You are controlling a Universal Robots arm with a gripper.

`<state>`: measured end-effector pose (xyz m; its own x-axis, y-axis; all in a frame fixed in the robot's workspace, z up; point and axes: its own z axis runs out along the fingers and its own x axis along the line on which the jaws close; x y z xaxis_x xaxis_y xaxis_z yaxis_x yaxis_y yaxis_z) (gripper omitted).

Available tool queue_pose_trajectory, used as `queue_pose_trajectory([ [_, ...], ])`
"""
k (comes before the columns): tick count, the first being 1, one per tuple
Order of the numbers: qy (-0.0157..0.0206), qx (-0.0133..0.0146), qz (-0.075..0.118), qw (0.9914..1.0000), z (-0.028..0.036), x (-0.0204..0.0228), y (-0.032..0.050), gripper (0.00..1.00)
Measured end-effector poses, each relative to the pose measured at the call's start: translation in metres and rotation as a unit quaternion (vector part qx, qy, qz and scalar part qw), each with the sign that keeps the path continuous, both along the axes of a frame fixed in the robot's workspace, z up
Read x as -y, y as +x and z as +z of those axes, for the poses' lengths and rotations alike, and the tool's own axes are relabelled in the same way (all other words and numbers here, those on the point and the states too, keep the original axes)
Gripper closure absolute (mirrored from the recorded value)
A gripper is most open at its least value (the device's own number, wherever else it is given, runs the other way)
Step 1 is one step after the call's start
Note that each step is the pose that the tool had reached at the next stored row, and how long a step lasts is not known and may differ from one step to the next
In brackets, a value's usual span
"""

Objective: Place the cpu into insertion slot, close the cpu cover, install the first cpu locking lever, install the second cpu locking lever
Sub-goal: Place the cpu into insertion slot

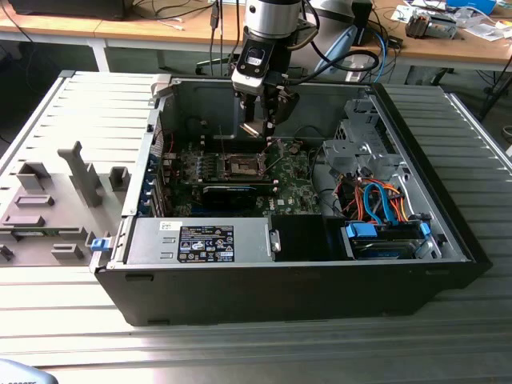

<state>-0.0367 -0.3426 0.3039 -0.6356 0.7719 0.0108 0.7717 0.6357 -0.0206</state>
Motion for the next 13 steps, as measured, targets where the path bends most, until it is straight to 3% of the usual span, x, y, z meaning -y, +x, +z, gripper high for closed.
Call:
queue_pose_trajectory([
  [13,0.0000,0.0000,-0.020,0.99979,0.0000,0.0000,0.0000,0.45],
])
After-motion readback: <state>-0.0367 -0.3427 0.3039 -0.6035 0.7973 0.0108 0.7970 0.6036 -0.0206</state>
